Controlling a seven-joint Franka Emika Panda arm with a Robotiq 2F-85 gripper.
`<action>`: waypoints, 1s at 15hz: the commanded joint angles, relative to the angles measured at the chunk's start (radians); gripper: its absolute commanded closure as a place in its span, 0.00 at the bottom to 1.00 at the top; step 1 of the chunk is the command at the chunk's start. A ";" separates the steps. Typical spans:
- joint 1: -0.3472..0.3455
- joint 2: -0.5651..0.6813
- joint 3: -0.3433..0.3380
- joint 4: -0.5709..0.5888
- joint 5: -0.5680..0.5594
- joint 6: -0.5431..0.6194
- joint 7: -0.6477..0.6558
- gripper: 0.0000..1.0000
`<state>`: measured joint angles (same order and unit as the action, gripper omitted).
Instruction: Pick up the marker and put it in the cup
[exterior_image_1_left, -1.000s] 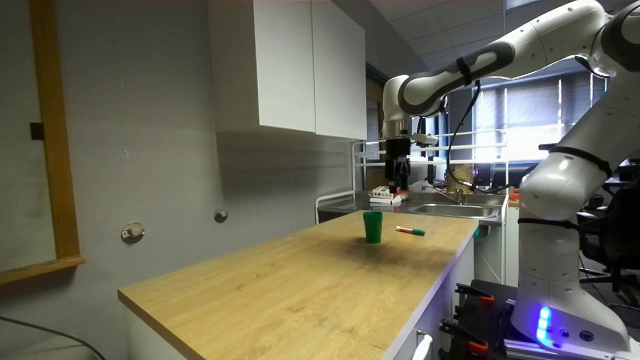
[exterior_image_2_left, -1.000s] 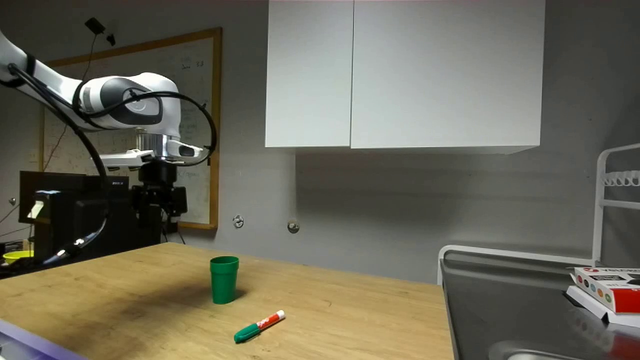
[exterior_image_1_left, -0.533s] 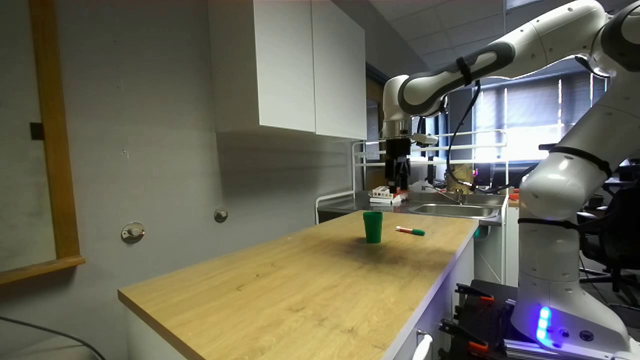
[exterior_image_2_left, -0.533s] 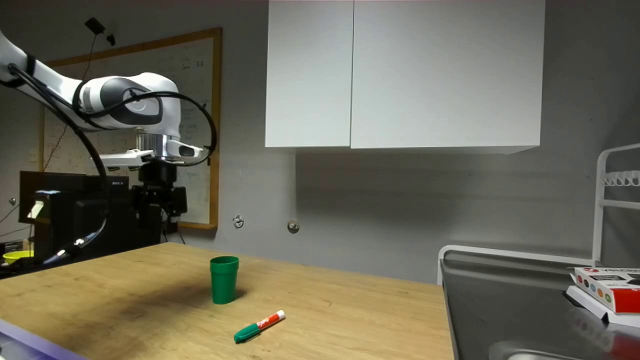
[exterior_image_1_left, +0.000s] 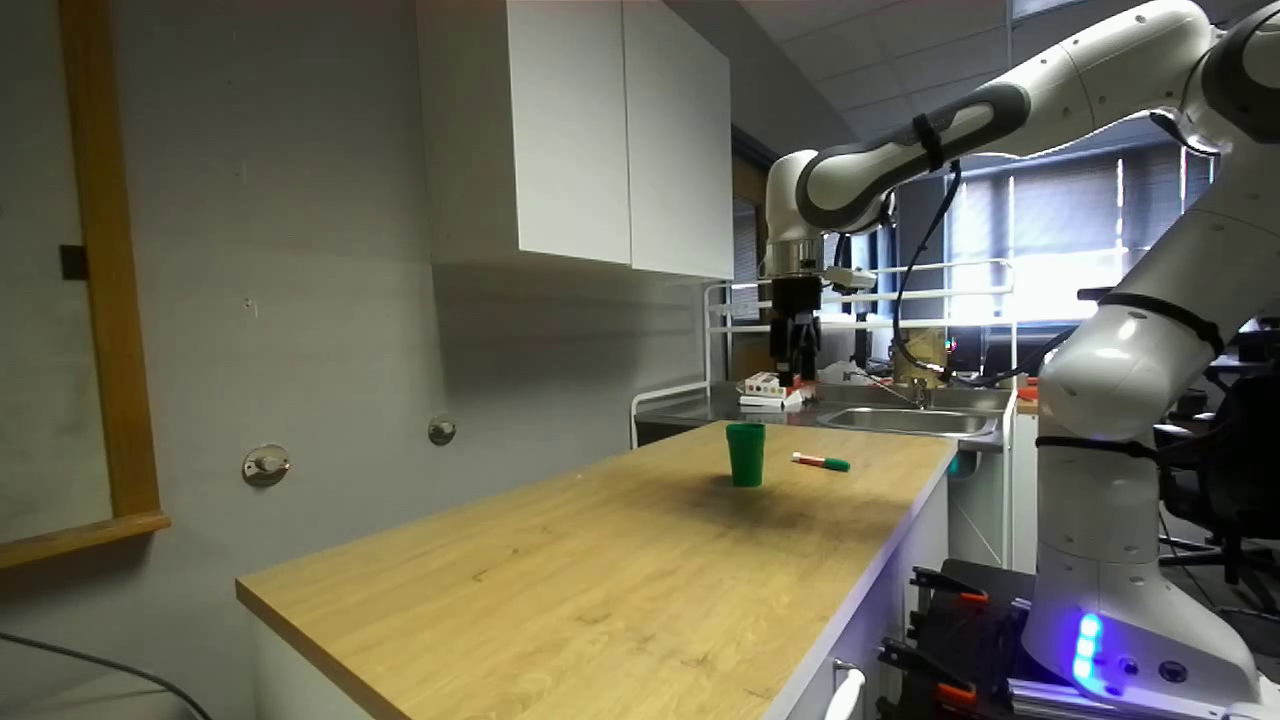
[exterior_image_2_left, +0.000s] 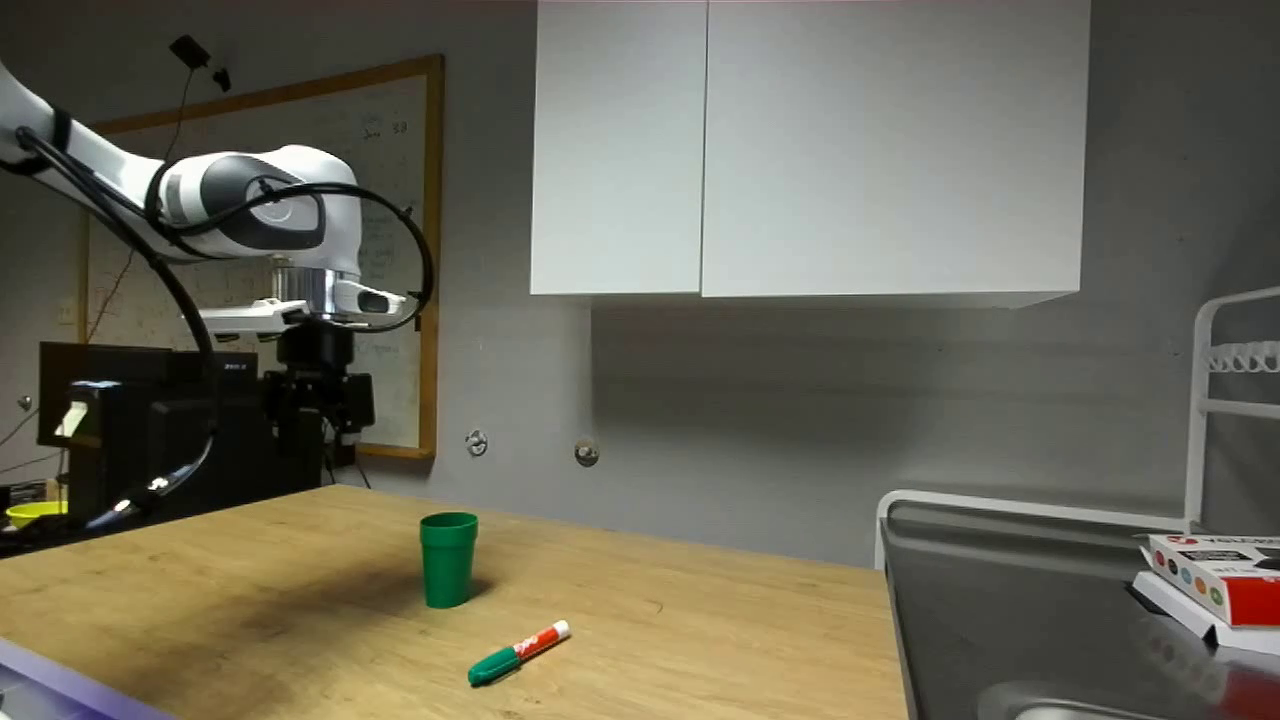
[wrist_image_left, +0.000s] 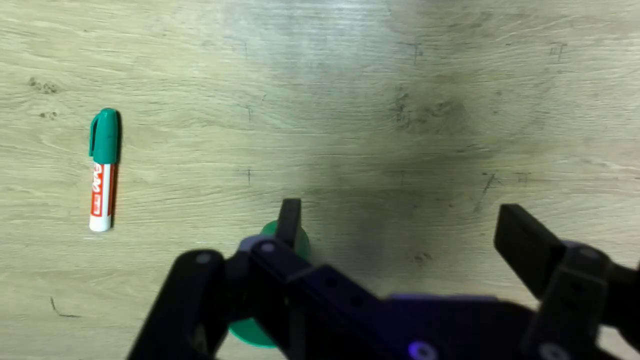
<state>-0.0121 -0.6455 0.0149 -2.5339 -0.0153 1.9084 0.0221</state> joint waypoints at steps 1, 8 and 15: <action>-0.004 0.023 -0.011 0.018 -0.010 0.000 -0.010 0.00; -0.072 0.117 -0.099 0.078 -0.040 0.029 -0.039 0.00; -0.143 0.247 -0.229 0.175 -0.055 -0.003 -0.174 0.00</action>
<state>-0.1244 -0.4837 -0.1713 -2.4252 -0.0494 1.9380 -0.0899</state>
